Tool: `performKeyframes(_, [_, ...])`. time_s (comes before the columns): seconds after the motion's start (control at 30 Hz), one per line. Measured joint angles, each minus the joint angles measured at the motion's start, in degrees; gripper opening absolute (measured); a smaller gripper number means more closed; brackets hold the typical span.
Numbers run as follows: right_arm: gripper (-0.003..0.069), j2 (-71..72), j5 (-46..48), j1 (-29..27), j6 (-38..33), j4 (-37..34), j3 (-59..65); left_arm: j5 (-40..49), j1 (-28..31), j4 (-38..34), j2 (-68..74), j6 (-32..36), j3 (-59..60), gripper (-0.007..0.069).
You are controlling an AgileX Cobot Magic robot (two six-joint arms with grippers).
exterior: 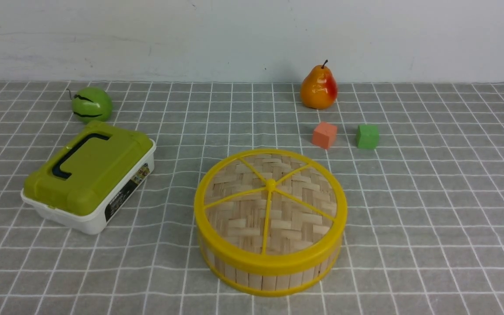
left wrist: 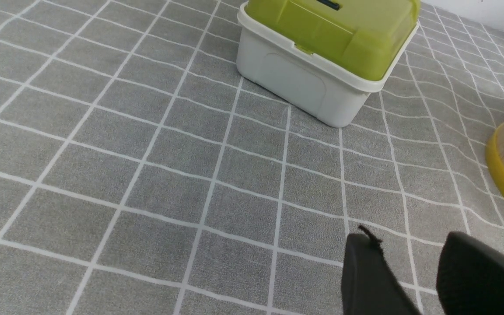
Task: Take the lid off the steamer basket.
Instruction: Use the right arm to lift the lid of the steamer
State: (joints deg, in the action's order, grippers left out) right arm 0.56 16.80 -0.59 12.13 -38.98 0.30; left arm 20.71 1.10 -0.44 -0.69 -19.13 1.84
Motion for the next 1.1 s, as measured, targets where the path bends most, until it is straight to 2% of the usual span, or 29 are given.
performKeyframes(0.03, [0.0223,-0.23,2.20,0.00,-6.60,0.27,-3.16,0.00,0.00,0.00,0.00,0.00,0.00,0.0239])
performKeyframes(0.17, [0.0130,-6.68,7.02,0.00,-18.75,1.94,-14.50,0.00,0.00,0.00,0.00,0.00,0.00,0.0239])
performKeyframes(0.2, [0.0059,-13.23,12.05,0.00,-23.94,3.76,-22.40,0.00,0.00,0.00,0.00,0.00,0.00,0.0239])
performKeyframes(0.27, [0.0001,-20.45,18.76,0.00,-29.45,5.93,-30.57,0.00,0.00,0.00,0.00,0.00,0.00,0.0239])
performKeyframes(0.3, [-0.0001,-21.28,19.52,0.00,-29.92,6.14,-31.48,0.00,0.00,0.00,0.00,0.00,0.00,0.0239])
performKeyframes(0.4, [-0.0017,-35.46,34.03,0.00,-36.56,8.92,-47.04,0.00,0.00,0.00,0.00,0.00,0.00,0.0239])
performKeyframes(0.53, [-0.0006,-47.60,43.68,2.40,-38.60,10.10,-59.69,0.00,0.00,0.00,0.00,0.00,0.00,0.0239])
performKeyframes(0.67, [0.0000,-58.89,48.55,10.11,-38.47,14.32,-69.80,0.00,0.00,0.00,0.00,0.00,0.00,0.0239])
performKeyframes(0.93, [0.0001,-79.76,49.99,26.23,-28.31,29.35,-89.06,0.00,0.00,0.00,0.00,0.00,0.00,0.0239])
performKeyframes(1.1, [0.0012,-93.16,53.53,31.75,-27.12,31.60,-98.96,0.00,0.00,0.00,0.00,0.00,0.00,0.0239])
